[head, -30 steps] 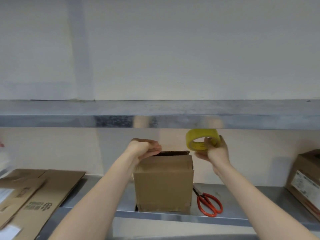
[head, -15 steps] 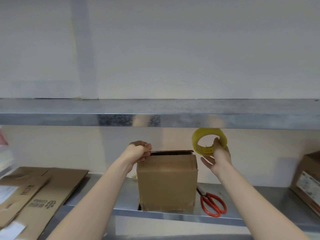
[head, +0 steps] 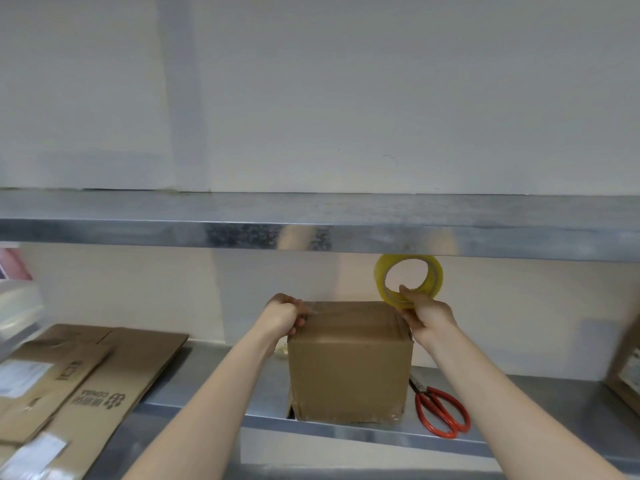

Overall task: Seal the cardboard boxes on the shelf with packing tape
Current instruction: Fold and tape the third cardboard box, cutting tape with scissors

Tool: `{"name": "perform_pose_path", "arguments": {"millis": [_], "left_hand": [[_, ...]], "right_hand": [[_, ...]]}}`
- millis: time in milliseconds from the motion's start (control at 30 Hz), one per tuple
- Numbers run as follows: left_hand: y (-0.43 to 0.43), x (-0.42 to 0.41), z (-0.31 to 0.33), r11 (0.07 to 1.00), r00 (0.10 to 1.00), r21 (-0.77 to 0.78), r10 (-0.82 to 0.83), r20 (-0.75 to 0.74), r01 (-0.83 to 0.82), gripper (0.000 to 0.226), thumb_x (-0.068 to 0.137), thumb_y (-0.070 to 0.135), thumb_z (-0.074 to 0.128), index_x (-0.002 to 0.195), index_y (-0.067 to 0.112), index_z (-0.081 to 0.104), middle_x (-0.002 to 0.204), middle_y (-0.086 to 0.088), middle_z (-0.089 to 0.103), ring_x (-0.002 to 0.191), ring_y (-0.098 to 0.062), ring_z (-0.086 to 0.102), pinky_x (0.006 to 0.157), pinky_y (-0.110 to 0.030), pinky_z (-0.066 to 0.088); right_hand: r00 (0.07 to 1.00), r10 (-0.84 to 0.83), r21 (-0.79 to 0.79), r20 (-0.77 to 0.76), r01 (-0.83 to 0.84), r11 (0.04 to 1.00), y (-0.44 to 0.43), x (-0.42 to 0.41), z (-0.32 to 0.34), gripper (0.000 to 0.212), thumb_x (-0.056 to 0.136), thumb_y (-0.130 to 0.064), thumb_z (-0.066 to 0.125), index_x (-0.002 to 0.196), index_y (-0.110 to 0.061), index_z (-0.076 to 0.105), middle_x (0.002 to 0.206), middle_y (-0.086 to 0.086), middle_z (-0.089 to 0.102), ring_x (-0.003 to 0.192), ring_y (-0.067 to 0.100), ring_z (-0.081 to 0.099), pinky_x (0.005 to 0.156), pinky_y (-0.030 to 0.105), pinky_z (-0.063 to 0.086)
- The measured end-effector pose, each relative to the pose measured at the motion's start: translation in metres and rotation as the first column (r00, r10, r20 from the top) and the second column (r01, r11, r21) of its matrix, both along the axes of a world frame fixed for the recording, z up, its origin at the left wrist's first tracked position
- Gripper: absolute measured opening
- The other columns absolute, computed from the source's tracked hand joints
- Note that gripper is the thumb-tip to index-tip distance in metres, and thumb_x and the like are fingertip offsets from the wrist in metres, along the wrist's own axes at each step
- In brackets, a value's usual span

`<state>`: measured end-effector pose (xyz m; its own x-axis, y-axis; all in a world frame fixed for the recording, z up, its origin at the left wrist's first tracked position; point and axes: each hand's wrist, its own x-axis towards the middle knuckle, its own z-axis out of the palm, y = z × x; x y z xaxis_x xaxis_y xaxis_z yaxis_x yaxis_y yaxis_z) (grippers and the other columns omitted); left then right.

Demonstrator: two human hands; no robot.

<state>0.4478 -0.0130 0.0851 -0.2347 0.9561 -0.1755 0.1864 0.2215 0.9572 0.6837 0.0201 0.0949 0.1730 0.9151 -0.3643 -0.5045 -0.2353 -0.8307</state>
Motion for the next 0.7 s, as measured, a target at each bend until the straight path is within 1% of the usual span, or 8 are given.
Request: {"name": "perform_pose_path", "arguments": {"millis": [67, 133, 233, 333, 433, 533, 633, 700], "left_hand": [[0.002, -0.002, -0.001, 1.0, 1.0, -0.006, 0.001, 0.013, -0.001, 0.02, 0.082, 0.008, 0.069, 0.098, 0.004, 0.058, 0.074, -0.007, 0.055, 0.058, -0.012, 0.049, 0.046, -0.02, 0.039], [0.006, -0.001, -0.002, 1.0, 1.0, -0.004, 0.008, 0.011, -0.008, 0.007, 0.085, 0.008, 0.065, 0.09, 0.004, 0.061, 0.069, -0.006, 0.054, 0.057, -0.012, 0.048, 0.047, -0.019, 0.04], [0.008, -0.002, -0.003, 1.0, 0.999, -0.014, 0.025, 0.032, -0.024, 0.009, 0.09, 0.008, 0.058, 0.081, 0.006, 0.06, 0.07, -0.007, 0.054, 0.057, -0.012, 0.048, 0.045, -0.017, 0.04], [0.005, -0.003, 0.0, 0.999, 0.991, -0.027, 0.027, 0.13, -0.023, 0.003, 0.09, 0.006, 0.057, 0.089, 0.004, 0.06, 0.082, -0.011, 0.057, 0.058, -0.012, 0.046, 0.046, -0.016, 0.042], [0.007, -0.002, -0.002, 0.998, 0.984, -0.022, 0.065, 0.168, -0.062, 0.005, 0.089, 0.003, 0.057, 0.092, 0.002, 0.06, 0.085, -0.013, 0.059, 0.058, -0.013, 0.047, 0.049, -0.018, 0.044], [0.01, -0.001, -0.008, 0.989, 0.976, -0.009, 0.148, 0.162, -0.148, 0.009, 0.092, 0.007, 0.056, 0.085, 0.002, 0.06, 0.074, -0.011, 0.059, 0.055, -0.014, 0.047, 0.052, -0.018, 0.048], [0.012, -0.003, -0.016, 0.968, 0.946, -0.001, 0.244, 0.213, -0.249, 0.019, 0.094, 0.008, 0.055, 0.074, 0.006, 0.053, 0.062, -0.006, 0.049, 0.051, -0.015, 0.043, 0.05, -0.021, 0.047], [0.011, -0.004, -0.018, 0.959, 0.94, 0.002, 0.276, 0.203, -0.282, 0.028, 0.092, 0.008, 0.055, 0.065, 0.009, 0.049, 0.058, -0.004, 0.045, 0.048, -0.015, 0.039, 0.048, -0.022, 0.044]], "right_hand": [[0.998, -0.01, 0.024, 0.055, 0.009, 1.0, 0.002, -0.002, -0.005, 0.018, 0.091, -0.015, 0.066, 0.101, -0.001, 0.06, 0.102, 0.01, 0.063, 0.076, 0.013, 0.06, 0.083, 0.029, 0.05], [0.989, -0.036, 0.086, 0.143, 0.024, 0.996, 0.002, -0.006, -0.011, 0.023, 0.097, -0.023, 0.056, 0.114, -0.007, 0.058, 0.101, 0.008, 0.062, 0.083, 0.017, 0.061, 0.082, 0.033, 0.053], [0.933, -0.039, 0.22, 0.357, -0.043, 0.975, -0.002, -0.012, -0.013, 0.009, 0.1, -0.032, 0.049, 0.1, -0.025, 0.054, 0.107, 0.01, 0.061, 0.093, 0.027, 0.066, 0.073, 0.038, 0.058], [0.853, -0.037, 0.287, 0.52, -0.134, 0.949, -0.002, -0.012, -0.011, 0.014, 0.099, -0.042, 0.047, 0.093, -0.03, 0.05, 0.098, 0.014, 0.066, 0.07, 0.029, 0.072, 0.064, 0.041, 0.06], [0.765, -0.051, 0.308, 0.642, -0.196, 0.931, -0.004, -0.01, -0.012, 0.016, 0.1, -0.04, 0.045, 0.093, -0.027, 0.051, 0.092, 0.012, 0.068, 0.061, 0.023, 0.071, 0.059, 0.037, 0.059], [0.697, -0.055, 0.285, 0.715, -0.22, 0.933, -0.004, -0.009, -0.017, 0.023, 0.1, -0.04, 0.044, 0.102, -0.02, 0.053, 0.094, 0.007, 0.067, 0.058, 0.022, 0.07, 0.066, 0.042, 0.059], [0.68, -0.03, 0.267, 0.733, -0.247, 0.932, -0.003, -0.01, -0.017, 0.025, 0.099, -0.044, 0.044, 0.103, -0.021, 0.053, 0.084, 0.003, 0.069, 0.059, 0.022, 0.071, 0.069, 0.047, 0.059], [0.663, -0.021, 0.266, 0.748, -0.271, 0.925, -0.001, -0.011, -0.015, 0.023, 0.099, -0.042, 0.046, 0.105, -0.022, 0.053, 0.079, 0.0, 0.068, 0.061, 0.022, 0.071, 0.069, 0.05, 0.058]]}}
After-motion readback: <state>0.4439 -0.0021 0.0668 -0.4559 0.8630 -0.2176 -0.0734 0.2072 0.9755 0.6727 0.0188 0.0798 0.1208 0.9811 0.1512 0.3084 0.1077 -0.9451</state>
